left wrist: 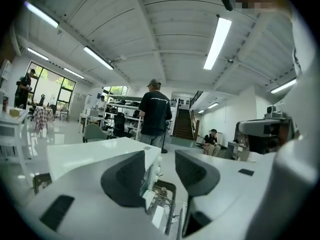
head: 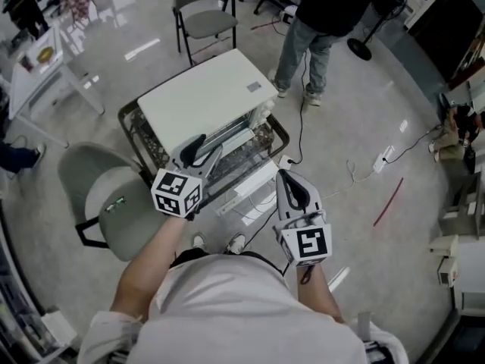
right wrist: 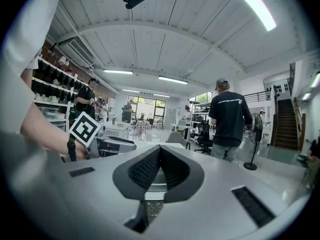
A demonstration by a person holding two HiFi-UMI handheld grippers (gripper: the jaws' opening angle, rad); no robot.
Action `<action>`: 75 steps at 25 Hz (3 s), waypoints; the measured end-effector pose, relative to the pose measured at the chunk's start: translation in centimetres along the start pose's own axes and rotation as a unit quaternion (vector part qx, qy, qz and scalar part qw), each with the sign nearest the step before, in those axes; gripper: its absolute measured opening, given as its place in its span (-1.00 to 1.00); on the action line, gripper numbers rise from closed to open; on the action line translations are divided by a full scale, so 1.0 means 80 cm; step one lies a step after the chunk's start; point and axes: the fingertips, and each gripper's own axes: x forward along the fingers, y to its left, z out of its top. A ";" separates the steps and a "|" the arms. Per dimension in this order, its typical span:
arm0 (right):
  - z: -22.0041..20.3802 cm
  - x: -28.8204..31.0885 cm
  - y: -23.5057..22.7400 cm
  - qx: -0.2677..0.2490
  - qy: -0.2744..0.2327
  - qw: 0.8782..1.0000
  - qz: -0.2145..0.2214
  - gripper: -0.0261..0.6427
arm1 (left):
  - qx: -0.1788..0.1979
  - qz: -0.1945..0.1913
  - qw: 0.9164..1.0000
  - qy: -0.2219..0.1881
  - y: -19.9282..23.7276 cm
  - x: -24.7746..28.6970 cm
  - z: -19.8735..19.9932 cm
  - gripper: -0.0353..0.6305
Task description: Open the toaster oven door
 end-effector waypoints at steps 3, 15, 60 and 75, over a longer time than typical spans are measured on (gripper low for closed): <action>0.015 0.006 -0.002 0.002 -0.007 1.000 -0.009 -0.86 | 0.037 -0.001 0.999 -0.010 0.015 -0.016 0.033 -0.67; 0.066 0.015 -0.033 0.036 -0.053 0.998 -0.009 -0.86 | 0.154 0.050 0.982 -0.098 0.051 -0.111 0.165 -0.84; 0.073 -0.026 -0.016 0.000 -0.027 0.997 -0.067 -0.86 | 0.149 0.121 0.970 -0.149 0.047 -0.277 0.165 -0.84; 0.085 -0.041 0.035 0.026 -0.044 0.996 -0.072 -0.86 | 0.130 0.082 0.976 -0.152 0.043 -0.300 0.148 -0.84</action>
